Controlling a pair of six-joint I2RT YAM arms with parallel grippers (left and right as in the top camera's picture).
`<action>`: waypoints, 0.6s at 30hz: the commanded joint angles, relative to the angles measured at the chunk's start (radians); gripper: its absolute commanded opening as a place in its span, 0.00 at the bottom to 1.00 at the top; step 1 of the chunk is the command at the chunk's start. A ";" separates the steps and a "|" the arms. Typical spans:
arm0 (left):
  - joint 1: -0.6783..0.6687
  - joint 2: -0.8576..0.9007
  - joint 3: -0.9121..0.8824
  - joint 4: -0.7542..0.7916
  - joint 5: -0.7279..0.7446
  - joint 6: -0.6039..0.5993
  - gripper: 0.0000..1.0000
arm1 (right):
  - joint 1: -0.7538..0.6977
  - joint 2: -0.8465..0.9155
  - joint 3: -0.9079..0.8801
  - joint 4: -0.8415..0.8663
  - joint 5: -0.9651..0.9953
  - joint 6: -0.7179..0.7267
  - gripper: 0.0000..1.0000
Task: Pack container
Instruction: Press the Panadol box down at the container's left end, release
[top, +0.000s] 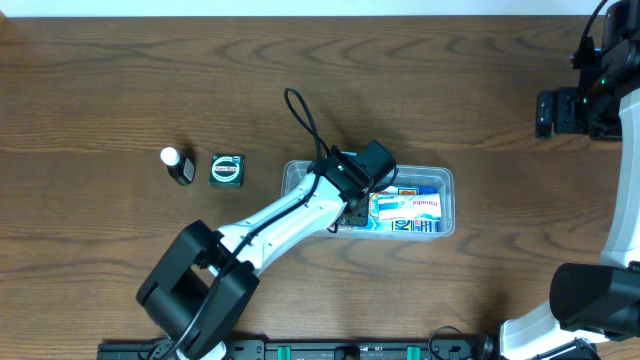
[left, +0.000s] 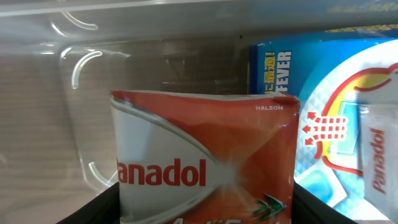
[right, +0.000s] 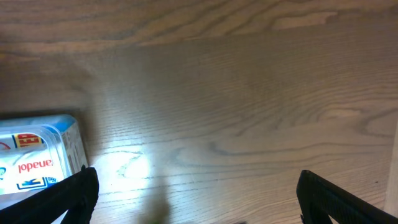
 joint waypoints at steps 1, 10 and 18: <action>0.001 0.016 -0.003 0.006 -0.010 -0.016 0.65 | -0.005 -0.015 0.011 0.000 0.010 0.013 0.99; 0.001 0.025 -0.003 0.031 -0.048 -0.047 0.64 | -0.005 -0.015 0.011 0.000 0.010 0.013 0.99; 0.001 0.025 -0.003 0.030 -0.086 -0.049 0.64 | -0.005 -0.015 0.011 -0.001 0.010 0.013 0.99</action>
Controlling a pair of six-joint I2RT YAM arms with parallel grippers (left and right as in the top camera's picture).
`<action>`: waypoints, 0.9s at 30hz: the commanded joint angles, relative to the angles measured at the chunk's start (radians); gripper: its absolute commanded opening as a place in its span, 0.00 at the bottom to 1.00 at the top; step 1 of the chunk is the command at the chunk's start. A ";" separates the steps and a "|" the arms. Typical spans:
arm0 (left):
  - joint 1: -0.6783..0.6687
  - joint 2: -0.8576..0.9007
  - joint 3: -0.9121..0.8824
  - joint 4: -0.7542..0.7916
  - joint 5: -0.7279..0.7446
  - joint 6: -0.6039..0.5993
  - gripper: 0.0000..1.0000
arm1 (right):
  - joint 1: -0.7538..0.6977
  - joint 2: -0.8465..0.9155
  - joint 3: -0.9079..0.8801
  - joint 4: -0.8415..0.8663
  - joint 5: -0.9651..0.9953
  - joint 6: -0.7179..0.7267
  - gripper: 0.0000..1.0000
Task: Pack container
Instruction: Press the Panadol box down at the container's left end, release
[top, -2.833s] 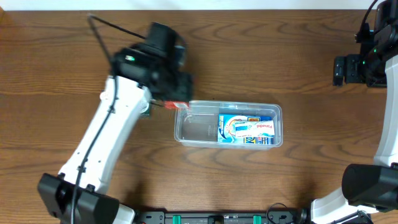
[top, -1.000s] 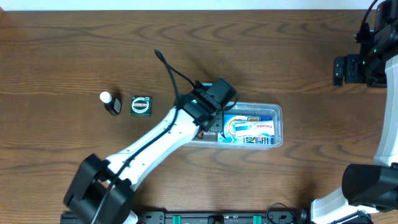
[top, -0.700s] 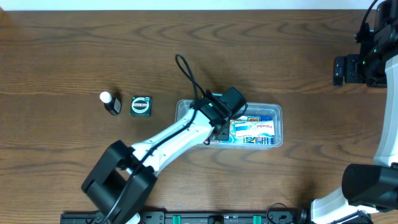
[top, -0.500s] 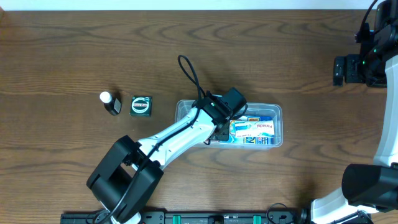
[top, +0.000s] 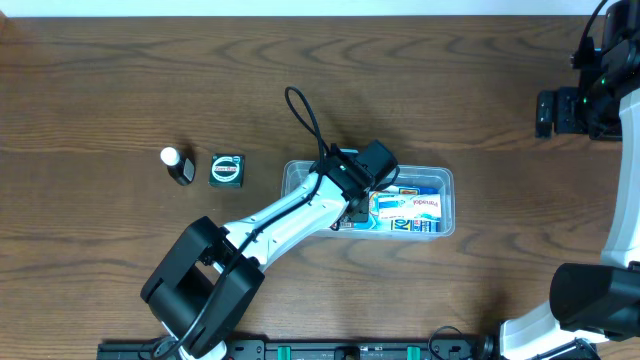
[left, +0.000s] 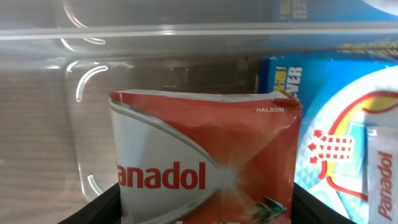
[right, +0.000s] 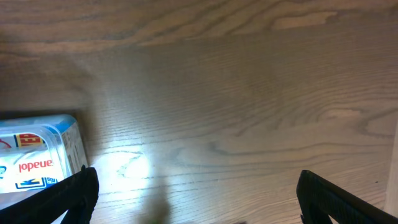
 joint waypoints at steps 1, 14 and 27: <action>0.001 0.012 -0.003 -0.001 -0.047 -0.011 0.64 | -0.005 -0.015 0.011 -0.001 0.010 0.013 0.99; 0.001 0.024 -0.004 -0.001 -0.108 -0.011 0.64 | -0.005 -0.015 0.011 -0.001 0.010 0.013 0.99; 0.000 0.026 -0.004 -0.001 -0.108 -0.011 0.73 | -0.005 -0.015 0.011 -0.001 0.010 0.013 0.99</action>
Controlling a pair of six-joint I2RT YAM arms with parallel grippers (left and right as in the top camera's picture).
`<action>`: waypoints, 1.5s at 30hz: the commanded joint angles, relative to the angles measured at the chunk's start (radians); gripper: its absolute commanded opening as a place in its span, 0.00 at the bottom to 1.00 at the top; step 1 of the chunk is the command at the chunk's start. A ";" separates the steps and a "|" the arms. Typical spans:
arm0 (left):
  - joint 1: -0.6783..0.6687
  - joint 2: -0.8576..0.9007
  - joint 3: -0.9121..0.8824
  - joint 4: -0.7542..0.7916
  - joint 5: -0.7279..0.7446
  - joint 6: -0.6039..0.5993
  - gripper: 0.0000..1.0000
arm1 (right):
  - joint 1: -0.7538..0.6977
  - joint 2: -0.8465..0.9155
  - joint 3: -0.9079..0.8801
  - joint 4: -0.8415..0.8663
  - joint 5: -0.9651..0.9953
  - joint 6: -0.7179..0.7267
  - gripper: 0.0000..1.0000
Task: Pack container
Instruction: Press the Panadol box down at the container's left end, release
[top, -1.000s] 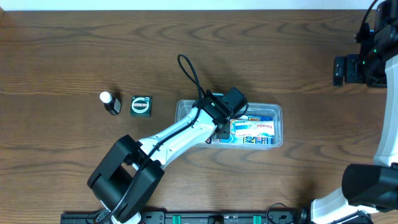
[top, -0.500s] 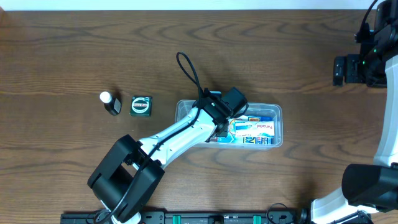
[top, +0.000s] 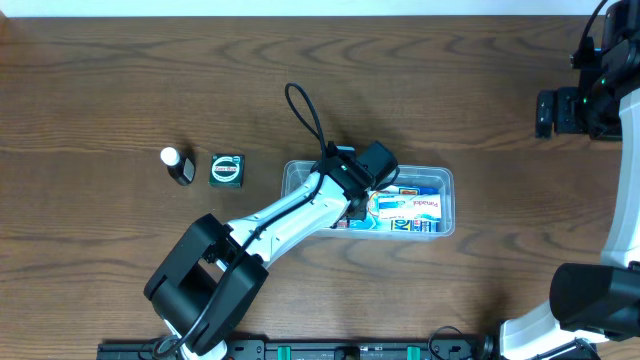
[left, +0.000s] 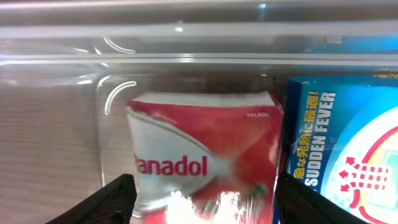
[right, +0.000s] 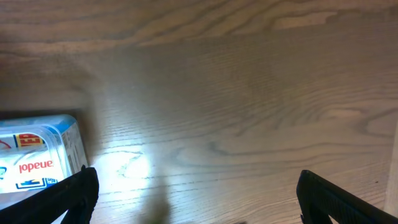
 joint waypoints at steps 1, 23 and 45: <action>0.000 0.011 -0.004 -0.002 -0.026 -0.005 0.73 | -0.005 -0.015 0.011 -0.001 0.010 0.013 0.99; 0.001 0.011 -0.003 -0.006 0.117 -0.005 0.72 | -0.005 -0.015 0.011 0.000 0.010 0.013 0.99; 0.078 -0.033 0.053 -0.006 0.132 0.079 0.72 | -0.005 -0.015 0.011 -0.001 0.010 0.013 0.99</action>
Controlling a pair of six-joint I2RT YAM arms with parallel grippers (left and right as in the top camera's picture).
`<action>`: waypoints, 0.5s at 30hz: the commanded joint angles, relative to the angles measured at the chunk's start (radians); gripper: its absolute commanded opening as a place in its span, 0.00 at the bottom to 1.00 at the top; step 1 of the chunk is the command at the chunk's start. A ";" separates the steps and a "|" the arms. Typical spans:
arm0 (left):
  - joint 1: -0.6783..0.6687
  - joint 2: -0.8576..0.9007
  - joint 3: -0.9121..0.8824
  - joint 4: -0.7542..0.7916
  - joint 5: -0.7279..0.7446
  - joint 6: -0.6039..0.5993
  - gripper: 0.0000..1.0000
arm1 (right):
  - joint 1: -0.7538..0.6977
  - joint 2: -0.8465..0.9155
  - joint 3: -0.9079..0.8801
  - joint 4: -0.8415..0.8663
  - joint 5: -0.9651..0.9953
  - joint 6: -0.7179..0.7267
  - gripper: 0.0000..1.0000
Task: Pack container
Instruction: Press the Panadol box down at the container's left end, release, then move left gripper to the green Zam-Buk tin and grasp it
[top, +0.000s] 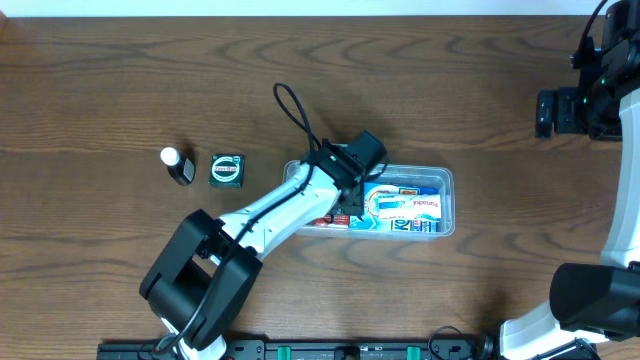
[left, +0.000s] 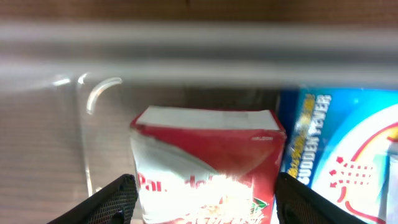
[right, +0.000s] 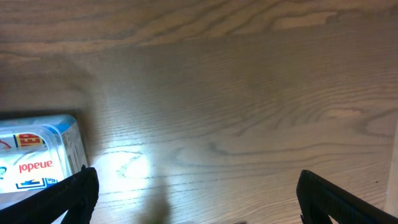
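Observation:
The clear plastic container (top: 446, 180) sits mid-table. A red and white Panadol box (left: 205, 149) rests in its left end, beside a blue fever-patch box (left: 339, 149); both also show from overhead, the Panadol box (top: 322, 220) and the blue box (top: 408, 206). My left gripper (left: 205, 190) hovers over the red box, jaws wide open, its fingers (left: 118, 199) clear of the box's sides. From overhead the left gripper (top: 348, 196) is over the container's left half. My right gripper (right: 198, 186) is open over bare wood at the far right (top: 545, 113).
A small dark bottle with a white cap (top: 178, 165) and a green and black box (top: 227, 169) stand on the table left of the container. The left arm's black cable (top: 292, 112) loops behind it. The container's right end (right: 37, 155) shows in the right wrist view.
My left gripper has drawn back and up-left from the red Panadol box, still open. The box stays in the container's left end. The right arm has not moved.
My left gripper was shut on the red Panadol box, low in the container's left end, and was still so at the second moment. Then the jaws stood open with the box lying free. Now the gripper is farther from it.

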 joint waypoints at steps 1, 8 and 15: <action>0.013 -0.045 0.051 -0.012 0.002 0.049 0.72 | -0.005 -0.015 0.011 -0.001 0.010 0.013 0.99; 0.011 -0.164 0.086 -0.024 0.026 0.057 0.71 | -0.005 -0.015 0.011 -0.001 0.010 0.013 0.99; 0.015 -0.343 0.095 -0.039 0.045 0.158 0.71 | -0.005 -0.015 0.011 -0.001 0.010 0.013 0.99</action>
